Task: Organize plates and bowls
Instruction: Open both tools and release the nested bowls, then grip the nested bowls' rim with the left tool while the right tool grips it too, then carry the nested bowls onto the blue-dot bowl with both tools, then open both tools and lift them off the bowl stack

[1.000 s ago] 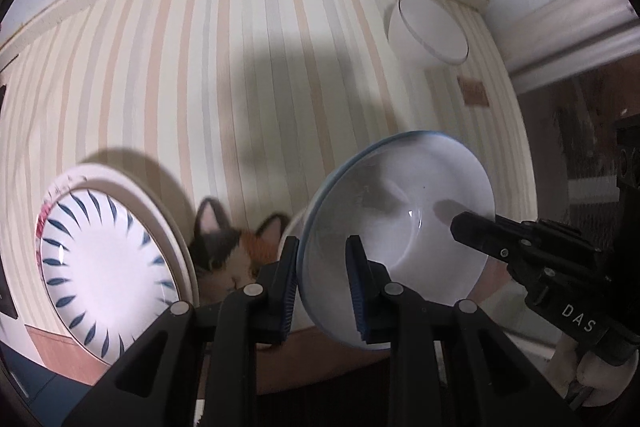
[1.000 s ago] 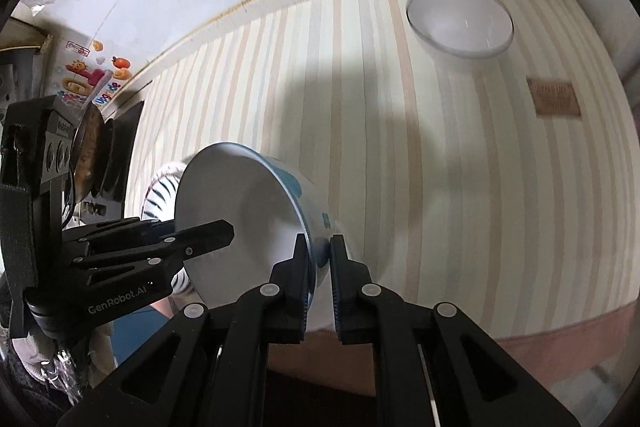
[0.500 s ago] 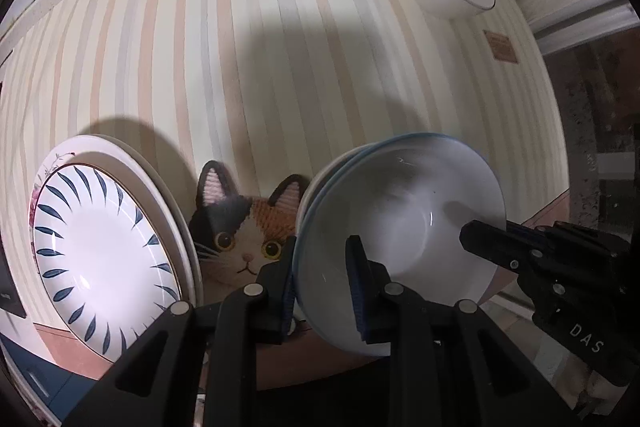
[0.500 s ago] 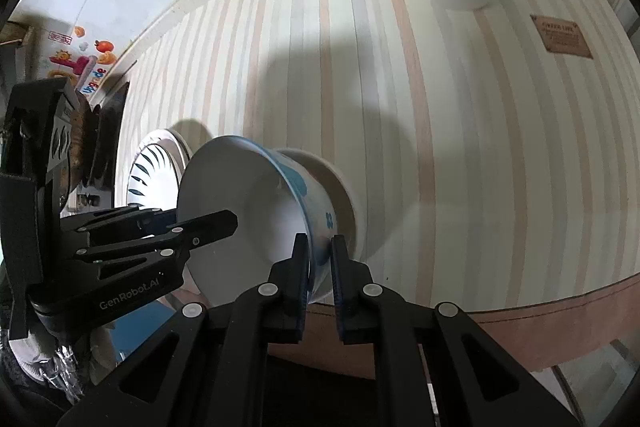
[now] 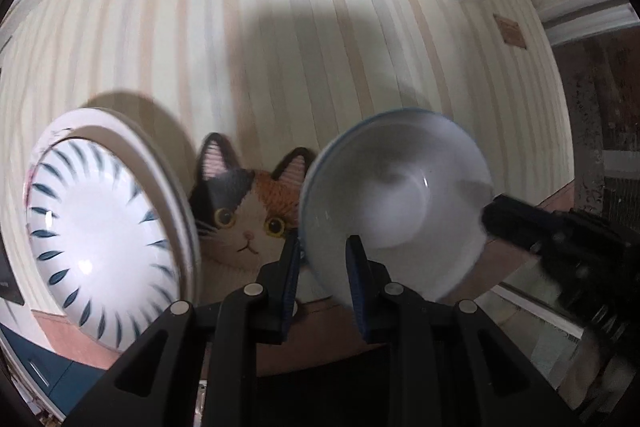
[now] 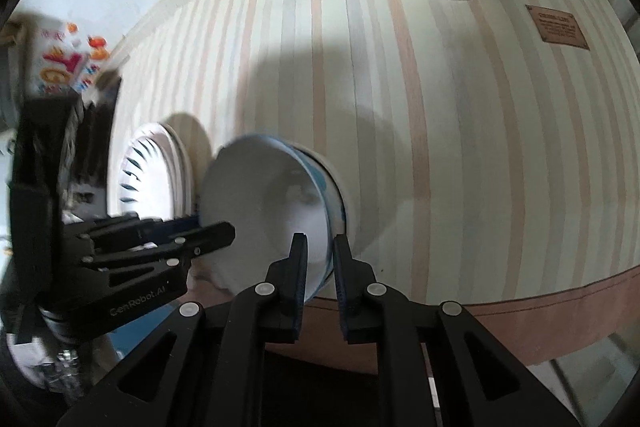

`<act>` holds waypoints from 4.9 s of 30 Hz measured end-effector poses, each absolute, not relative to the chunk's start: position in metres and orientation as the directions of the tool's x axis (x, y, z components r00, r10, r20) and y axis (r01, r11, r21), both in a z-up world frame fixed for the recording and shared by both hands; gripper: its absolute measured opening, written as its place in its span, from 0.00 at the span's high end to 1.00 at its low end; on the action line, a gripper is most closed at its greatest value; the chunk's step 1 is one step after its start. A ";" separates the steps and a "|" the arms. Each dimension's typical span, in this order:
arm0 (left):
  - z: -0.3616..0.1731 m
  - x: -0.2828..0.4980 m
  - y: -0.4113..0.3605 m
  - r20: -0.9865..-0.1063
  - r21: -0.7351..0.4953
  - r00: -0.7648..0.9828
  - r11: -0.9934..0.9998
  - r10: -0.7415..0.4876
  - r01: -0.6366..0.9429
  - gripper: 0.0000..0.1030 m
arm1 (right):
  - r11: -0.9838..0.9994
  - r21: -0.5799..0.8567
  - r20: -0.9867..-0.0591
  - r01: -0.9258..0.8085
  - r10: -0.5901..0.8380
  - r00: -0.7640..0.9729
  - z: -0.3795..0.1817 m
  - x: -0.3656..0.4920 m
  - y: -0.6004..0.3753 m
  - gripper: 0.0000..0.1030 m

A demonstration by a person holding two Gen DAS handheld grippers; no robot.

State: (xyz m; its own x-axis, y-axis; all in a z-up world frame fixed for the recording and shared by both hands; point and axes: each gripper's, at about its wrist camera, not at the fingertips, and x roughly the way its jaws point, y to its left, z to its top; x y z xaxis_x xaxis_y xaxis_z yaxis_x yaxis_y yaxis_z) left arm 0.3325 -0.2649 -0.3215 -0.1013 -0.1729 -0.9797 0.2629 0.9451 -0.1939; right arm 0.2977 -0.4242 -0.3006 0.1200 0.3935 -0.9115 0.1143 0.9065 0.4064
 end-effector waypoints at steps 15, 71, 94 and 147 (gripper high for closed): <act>-0.289 0.523 -0.355 -0.924 -0.365 0.057 0.916 -0.378 0.166 0.59 | 0.789 0.462 -0.877 0.405 0.341 0.338 -0.301 0.422 -0.592 0.43; -0.252 0.419 -0.317 -0.929 -0.325 0.085 0.904 -0.360 0.279 0.70 | 0.898 0.404 -0.870 0.176 0.318 0.376 -0.235 0.354 -0.490 0.85; -0.287 0.335 -0.261 -0.962 -0.258 0.027 0.937 -0.271 0.234 0.70 | 0.904 0.408 -0.897 0.126 0.371 0.241 -0.282 0.260 -0.421 0.84; -0.298 0.327 -0.256 -0.984 -0.161 0.031 0.950 -0.175 0.268 0.68 | 0.888 0.395 -0.913 0.237 0.350 0.210 -0.297 0.264 -0.422 0.82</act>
State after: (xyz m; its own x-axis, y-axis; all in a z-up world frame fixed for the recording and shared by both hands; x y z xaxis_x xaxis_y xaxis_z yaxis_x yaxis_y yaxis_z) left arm 0.3268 -0.2555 -0.2985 0.0308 -0.1753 -0.9840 0.2682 0.9498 -0.1609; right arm 0.2640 -0.4224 -0.2969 0.2104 0.3497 -0.9129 0.2370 0.8877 0.3947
